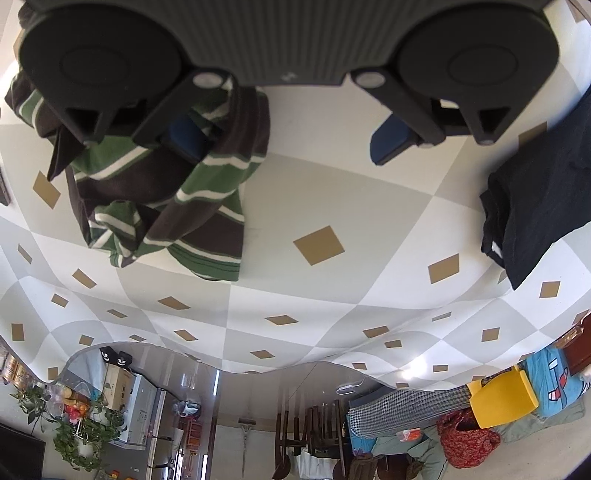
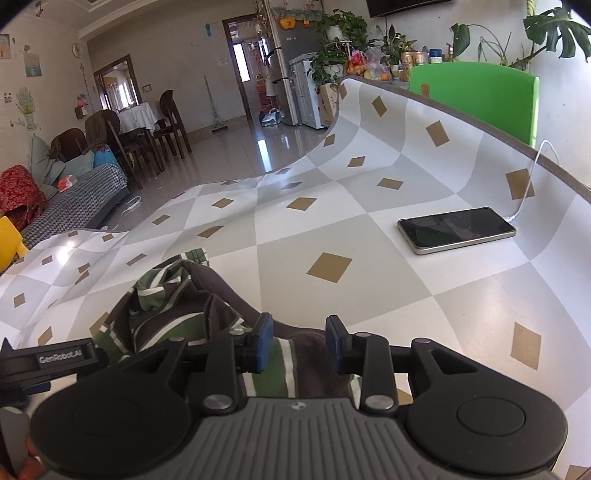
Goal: Fold clothes
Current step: 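Lower the folded waistband onto the garment with the right gripper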
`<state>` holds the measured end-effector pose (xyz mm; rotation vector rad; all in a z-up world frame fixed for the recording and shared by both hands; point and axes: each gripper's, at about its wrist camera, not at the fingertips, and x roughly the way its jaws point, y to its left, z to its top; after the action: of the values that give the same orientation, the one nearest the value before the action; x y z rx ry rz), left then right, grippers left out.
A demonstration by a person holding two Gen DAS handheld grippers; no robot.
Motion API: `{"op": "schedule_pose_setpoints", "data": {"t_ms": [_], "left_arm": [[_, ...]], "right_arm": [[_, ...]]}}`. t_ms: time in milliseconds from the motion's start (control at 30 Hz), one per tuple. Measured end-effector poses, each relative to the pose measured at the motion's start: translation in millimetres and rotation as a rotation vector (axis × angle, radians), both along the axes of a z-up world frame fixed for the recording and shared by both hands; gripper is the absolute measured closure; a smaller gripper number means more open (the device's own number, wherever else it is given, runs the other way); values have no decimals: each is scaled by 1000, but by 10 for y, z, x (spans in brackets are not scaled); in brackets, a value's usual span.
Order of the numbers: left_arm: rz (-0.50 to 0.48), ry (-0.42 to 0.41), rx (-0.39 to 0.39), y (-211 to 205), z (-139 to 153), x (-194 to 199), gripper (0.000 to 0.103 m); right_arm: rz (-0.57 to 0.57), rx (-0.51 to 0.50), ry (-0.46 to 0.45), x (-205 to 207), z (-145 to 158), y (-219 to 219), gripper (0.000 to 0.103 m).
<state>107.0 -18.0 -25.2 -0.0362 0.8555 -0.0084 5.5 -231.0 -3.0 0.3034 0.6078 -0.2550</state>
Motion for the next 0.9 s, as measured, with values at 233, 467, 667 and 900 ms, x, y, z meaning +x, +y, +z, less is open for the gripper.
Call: {"op": "schedule_pose_setpoints", "data": {"t_ms": [233, 467, 667, 900], "left_arm": [[-59, -34, 62, -178, 10, 186, 9], [-70, -32, 69, -262, -41, 390, 12], [-83, -9, 55, -364, -138, 512, 23], [-53, 7, 1, -309, -167, 548, 48]], "right_arm": [[96, 41, 32, 96, -143, 106, 71], [117, 46, 80, 186, -315, 154, 71], [109, 75, 131, 248, -472, 127, 71], [95, 95, 153, 262, -533, 91, 71]]}}
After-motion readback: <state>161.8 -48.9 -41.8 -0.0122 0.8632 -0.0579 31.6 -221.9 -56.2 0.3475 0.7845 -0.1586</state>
